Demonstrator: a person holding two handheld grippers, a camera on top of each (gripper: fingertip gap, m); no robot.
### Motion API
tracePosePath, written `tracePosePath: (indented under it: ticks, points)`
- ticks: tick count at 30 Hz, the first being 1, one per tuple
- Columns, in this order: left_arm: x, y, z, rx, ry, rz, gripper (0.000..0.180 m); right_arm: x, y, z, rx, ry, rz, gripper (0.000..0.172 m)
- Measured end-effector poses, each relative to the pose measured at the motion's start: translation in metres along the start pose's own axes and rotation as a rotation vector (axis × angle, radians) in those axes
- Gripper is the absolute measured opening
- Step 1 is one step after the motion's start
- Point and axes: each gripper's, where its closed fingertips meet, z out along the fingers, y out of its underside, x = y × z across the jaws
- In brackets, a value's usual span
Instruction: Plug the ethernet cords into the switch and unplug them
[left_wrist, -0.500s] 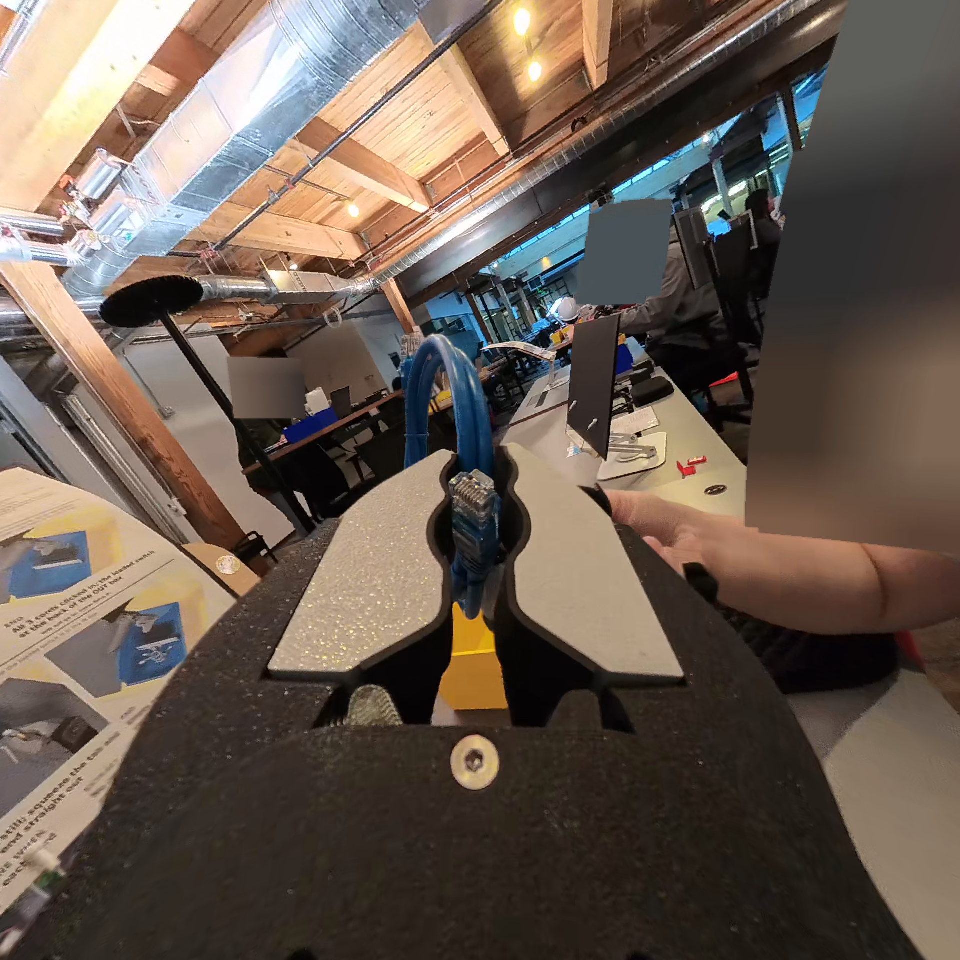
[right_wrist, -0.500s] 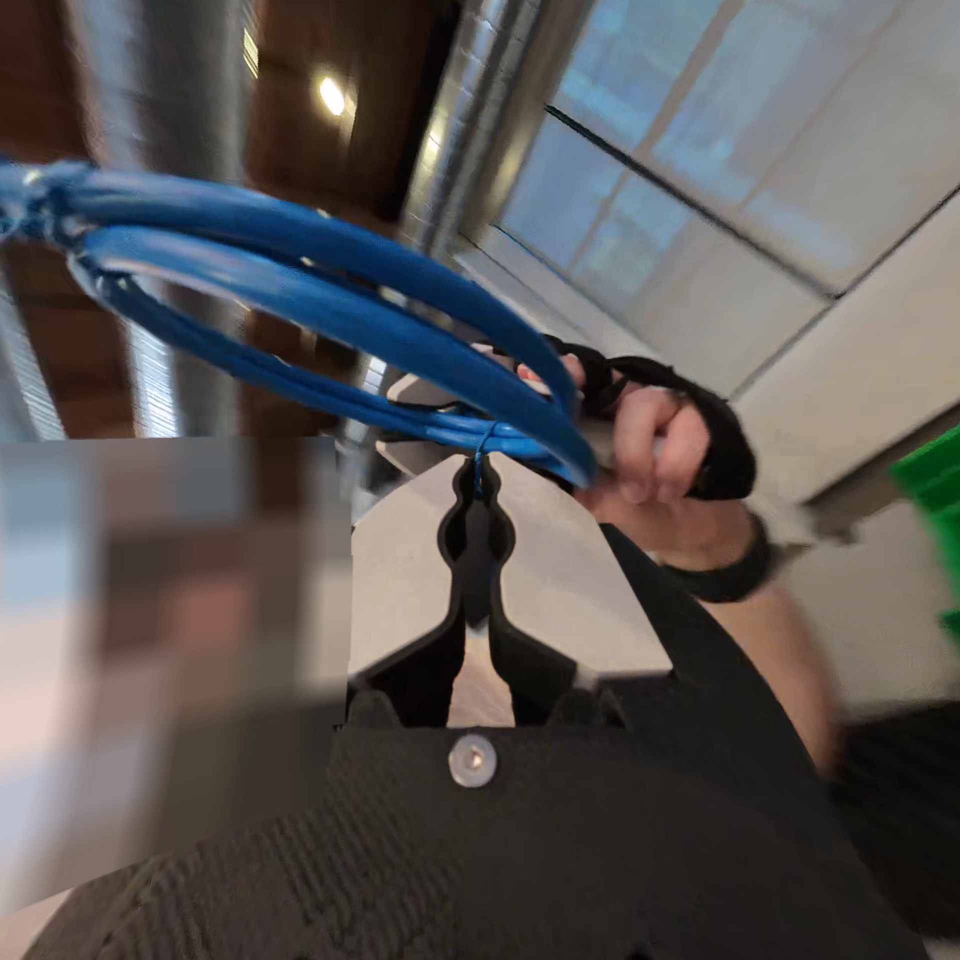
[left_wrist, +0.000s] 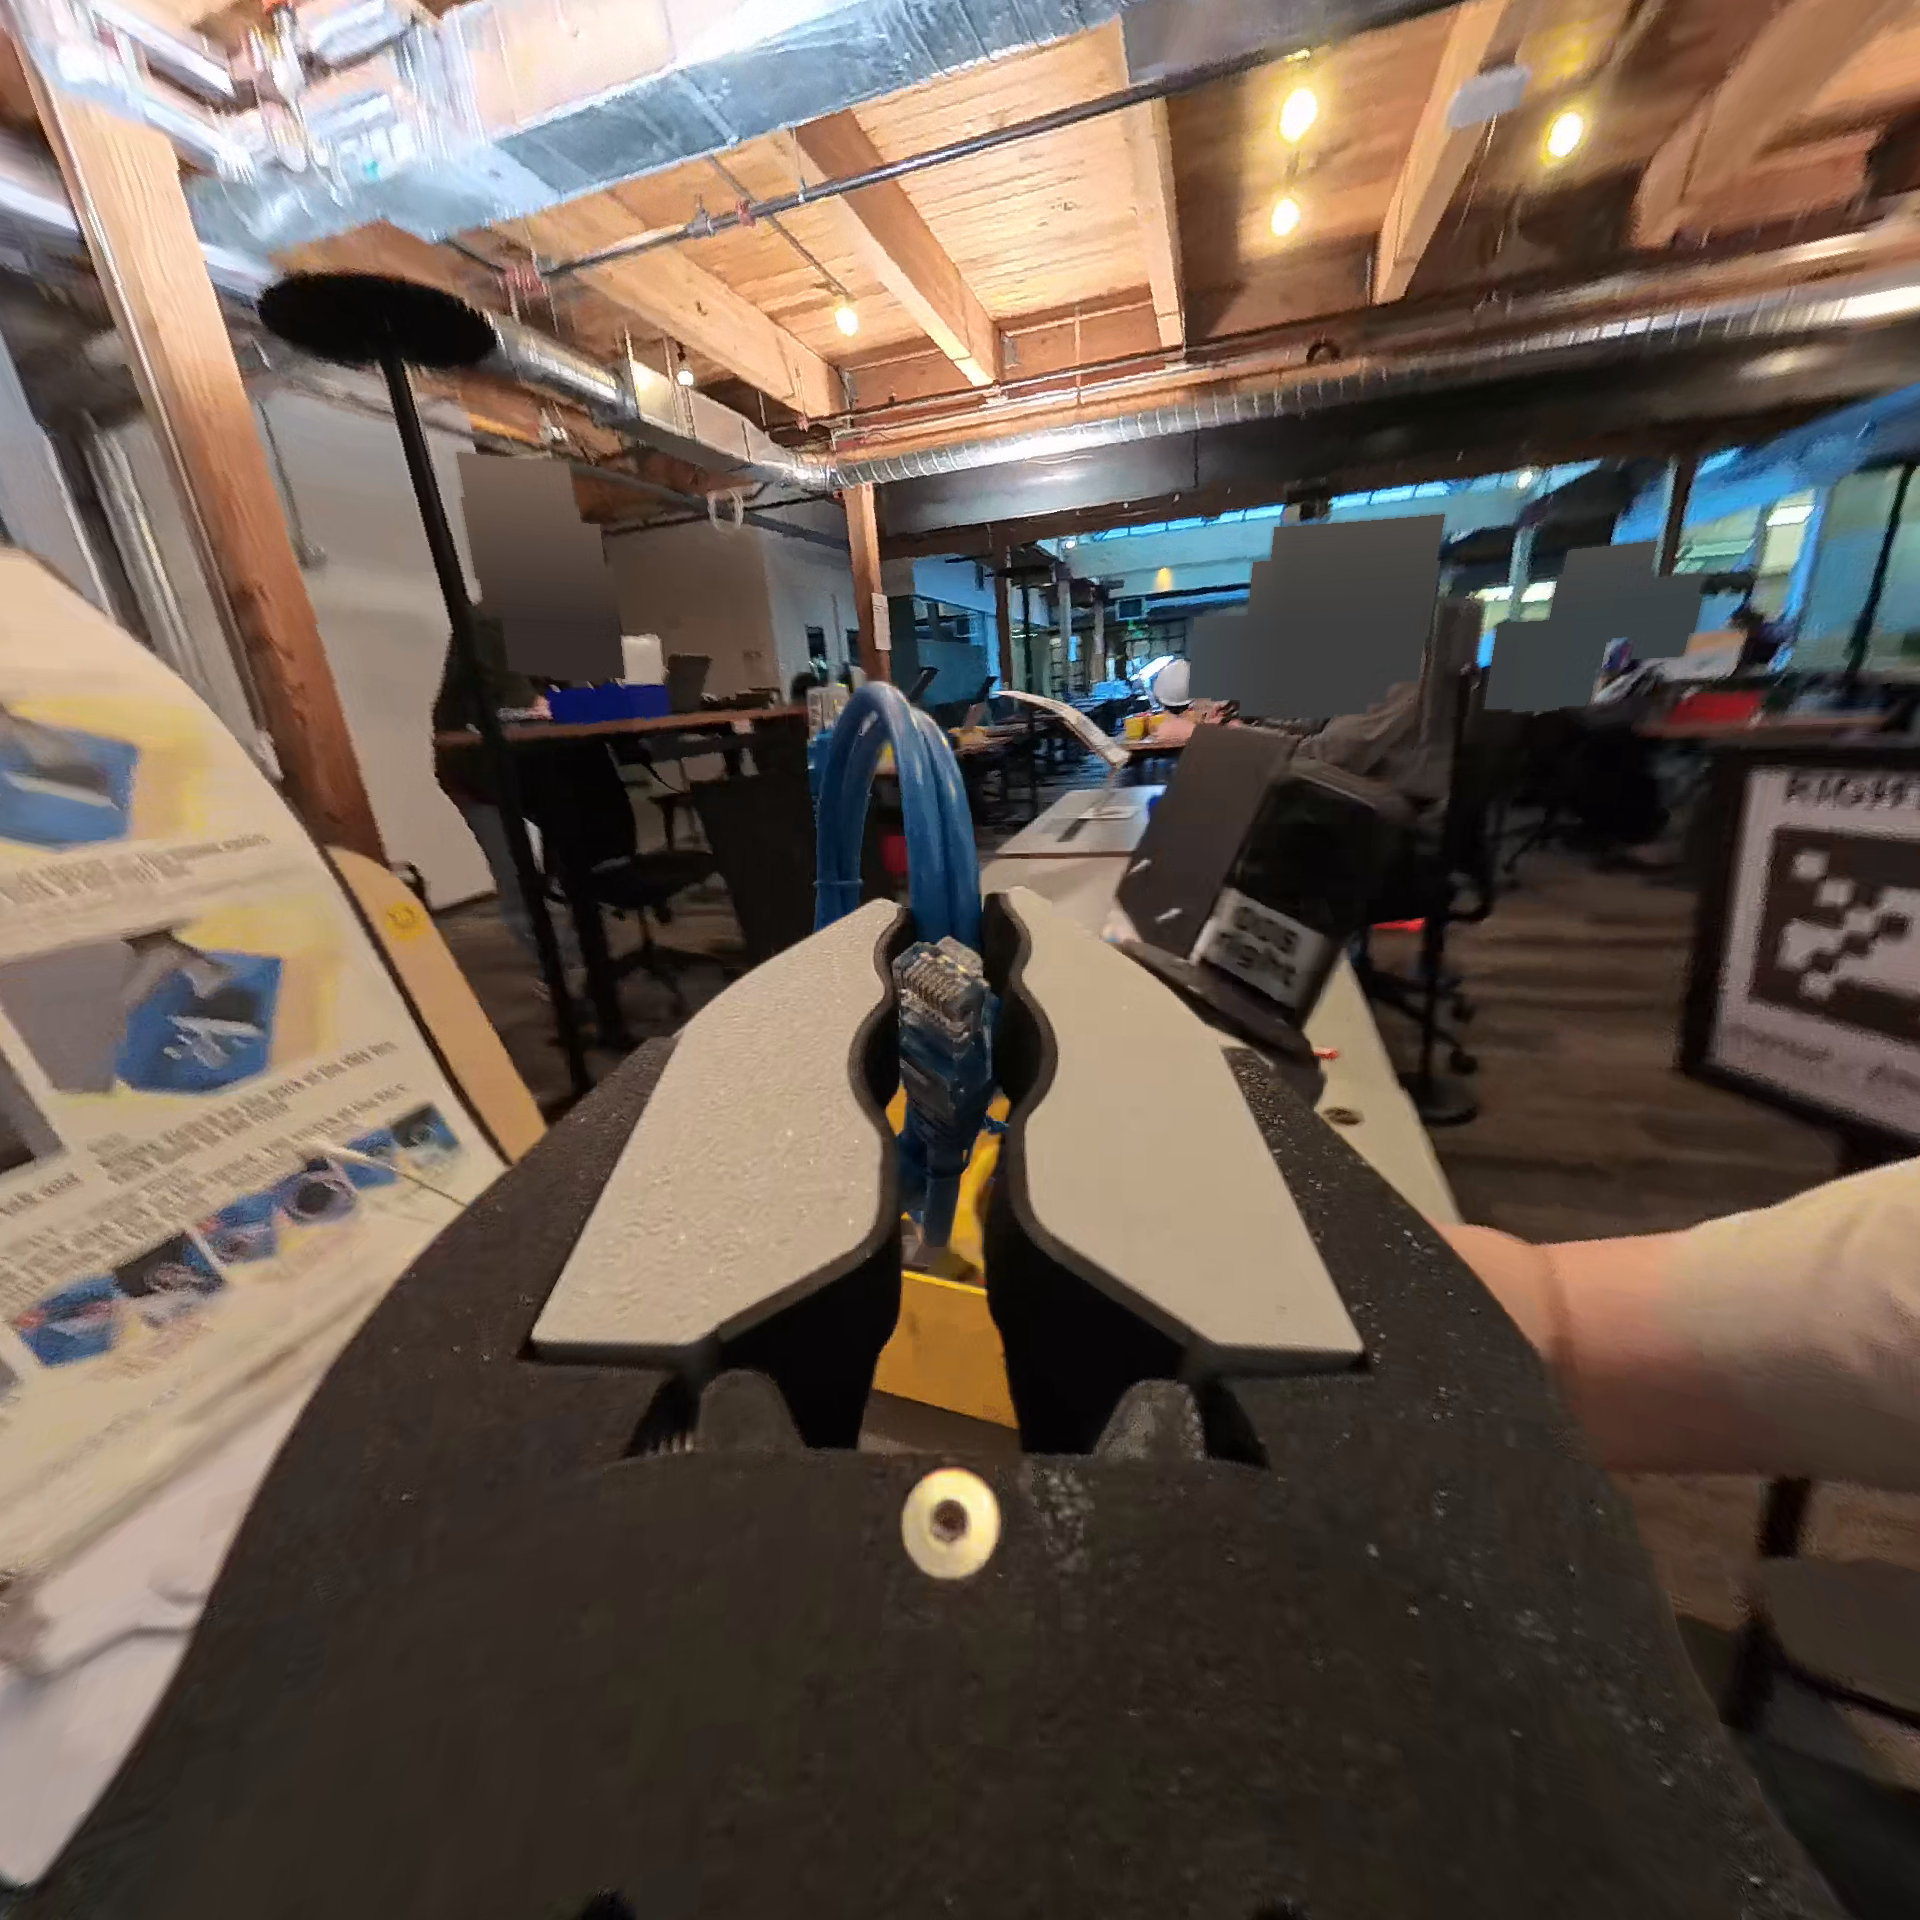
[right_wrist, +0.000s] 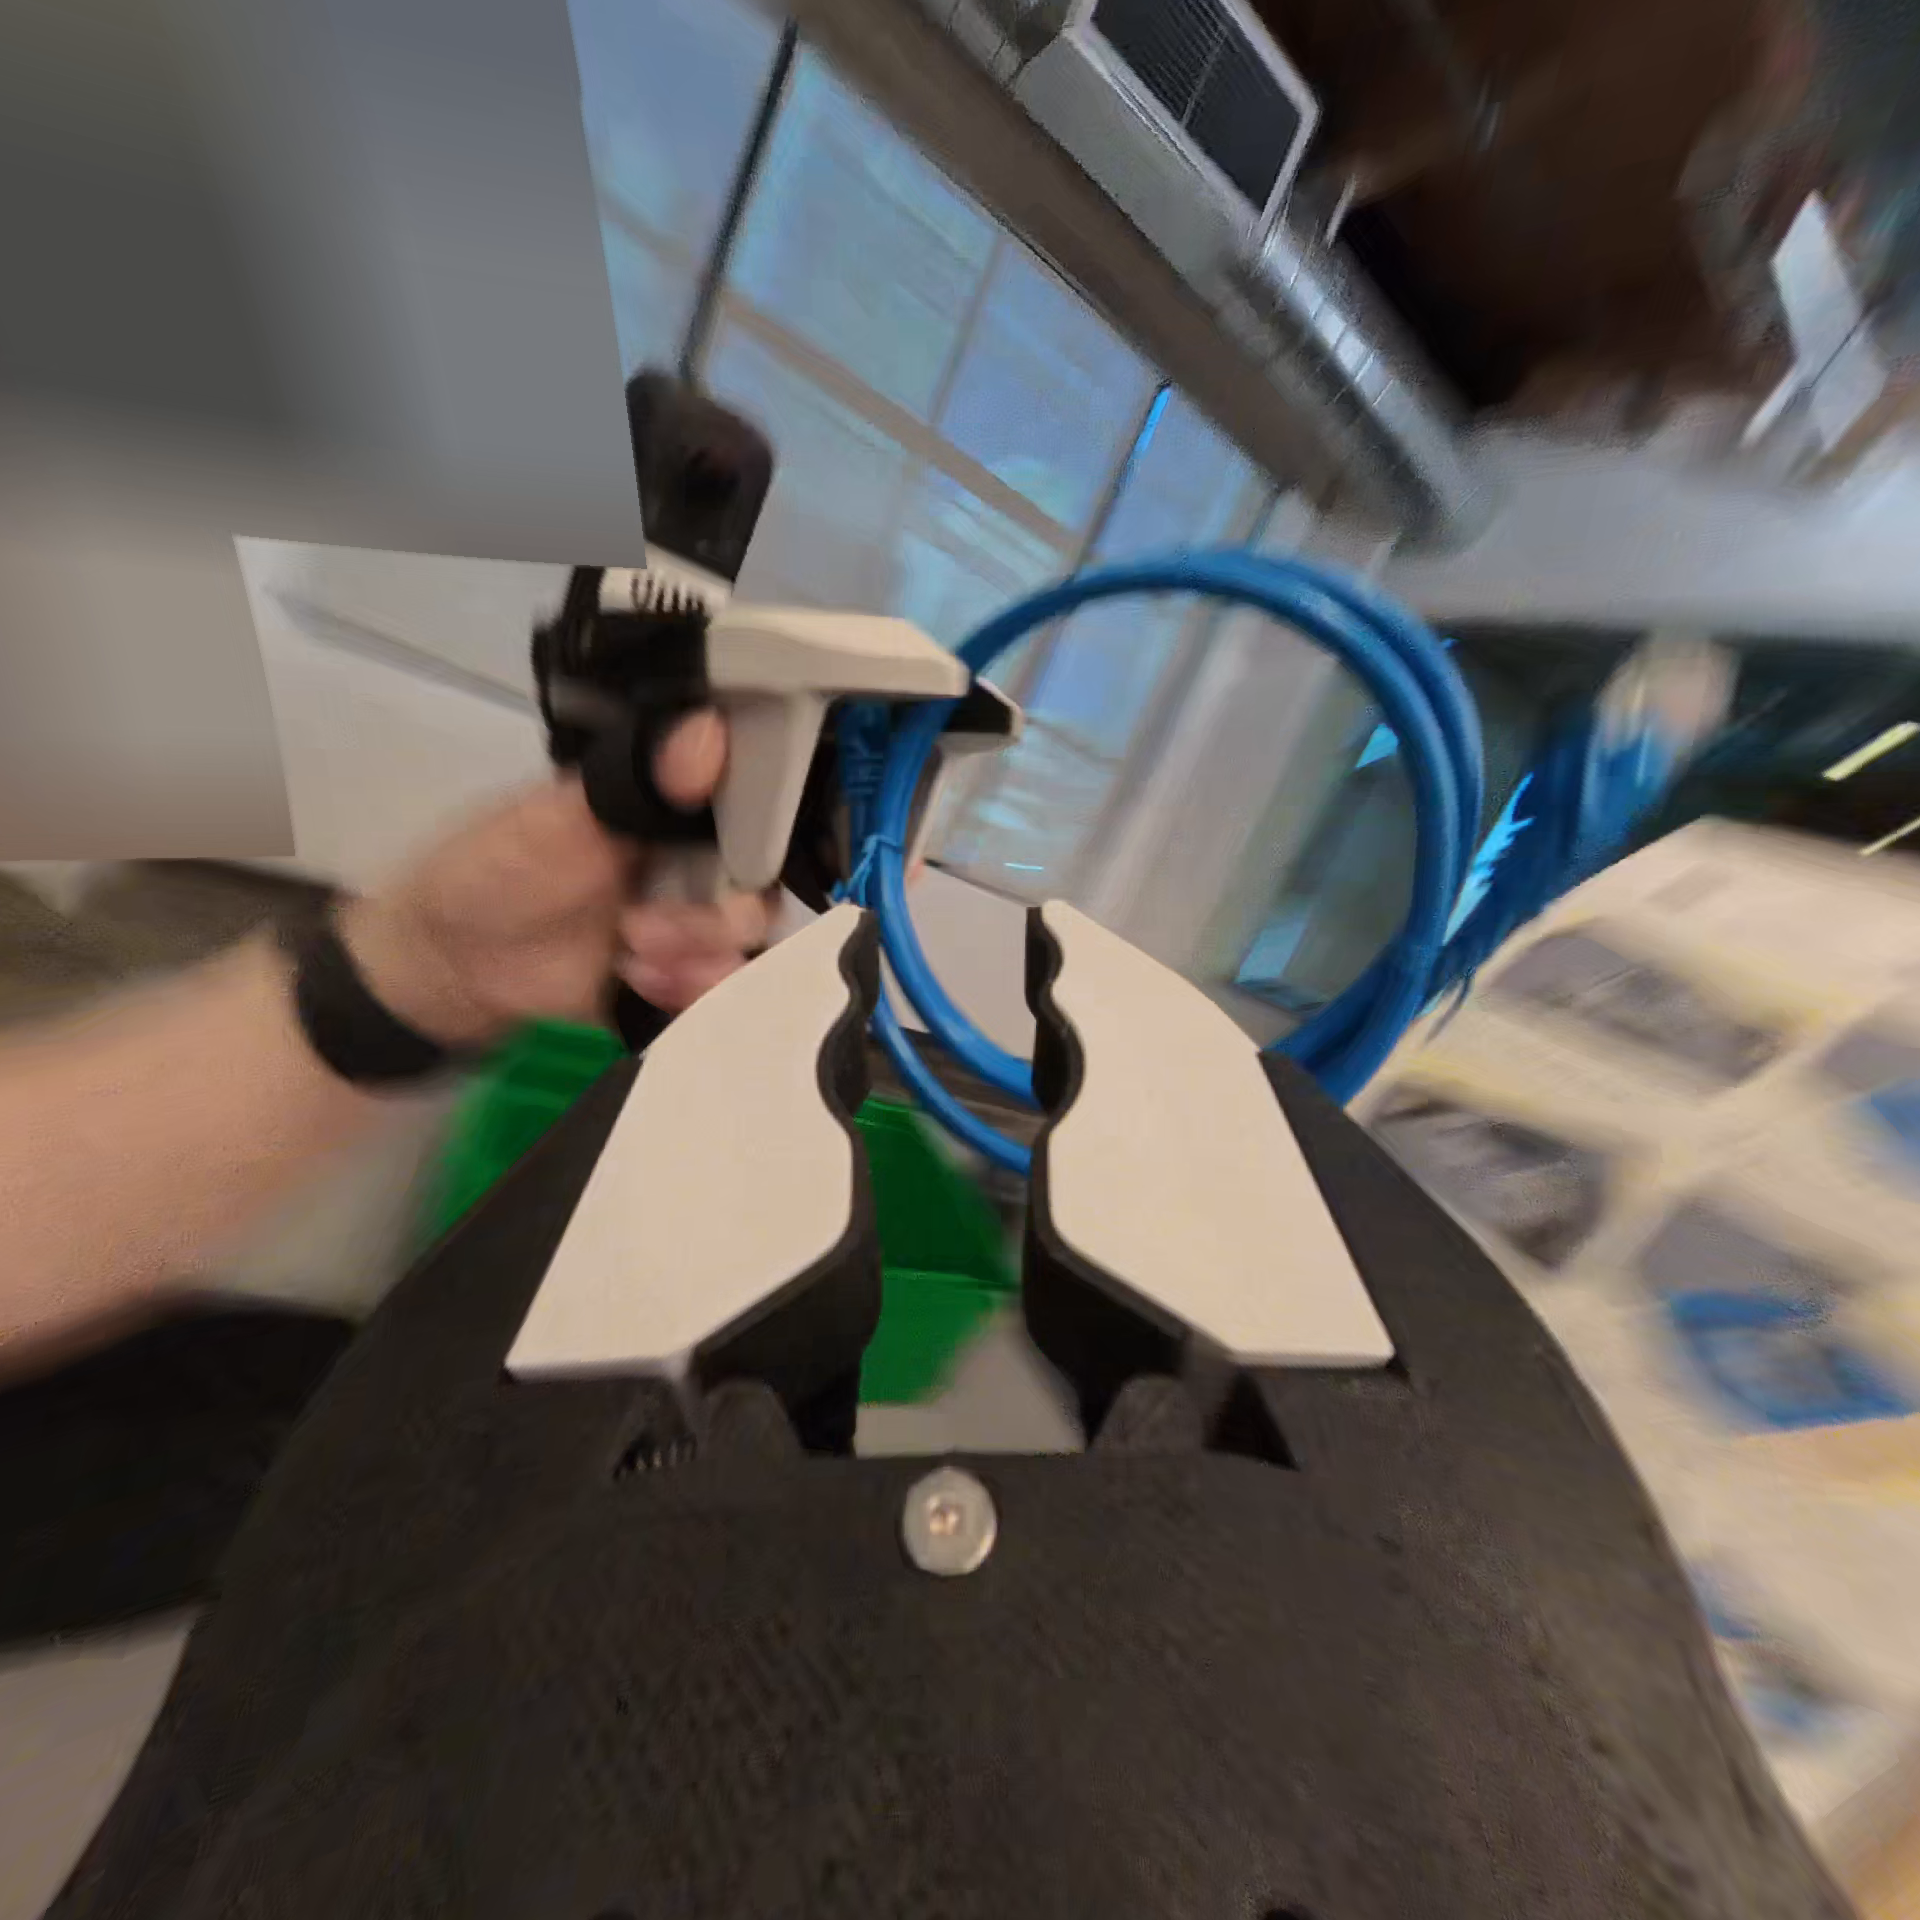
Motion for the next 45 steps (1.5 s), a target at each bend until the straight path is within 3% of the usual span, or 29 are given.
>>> tracePosePath:
  ticks: [3,6,9,18,26,30,37,42,45]
  points:
    - [-0.001,0.01,0.005,-0.038,0.039,-0.161,0.012,-0.01,0.013,-0.002,-0.16,0.091,-0.626,0.03]
    - [0.001,0.022,0.014,-0.078,0.06,-0.229,0.012,-0.015,0.024,0.002,-0.26,0.139,-0.901,0.032]
    - [0.001,0.033,0.02,-0.122,0.051,-0.23,0.012,-0.021,0.023,0.005,-0.252,0.135,-0.867,0.021]
    - [0.003,0.035,0.022,-0.129,0.058,-0.232,0.012,-0.025,0.024,0.003,-0.298,0.093,-0.87,0.013]
    - [0.009,0.034,0.023,-0.131,0.089,-0.202,0.012,-0.027,0.015,-0.001,-0.283,-0.02,-0.56,0.004]
    - [0.007,0.035,0.022,-0.136,0.07,-0.192,0.012,-0.025,0.018,0.0,-0.29,-0.028,-0.495,0.003]
    - [0.003,0.039,0.023,-0.137,0.064,-0.289,0.012,-0.023,0.022,-0.001,-0.283,0.066,-0.786,0.005]
    - [0.007,0.035,0.023,-0.108,0.136,-0.404,0.012,-0.015,0.025,-0.004,-0.339,0.101,-0.924,0.009]
    - [0.009,0.036,0.024,-0.11,0.149,-0.421,0.012,-0.021,0.019,-0.005,-0.297,0.101,-0.958,0.008]
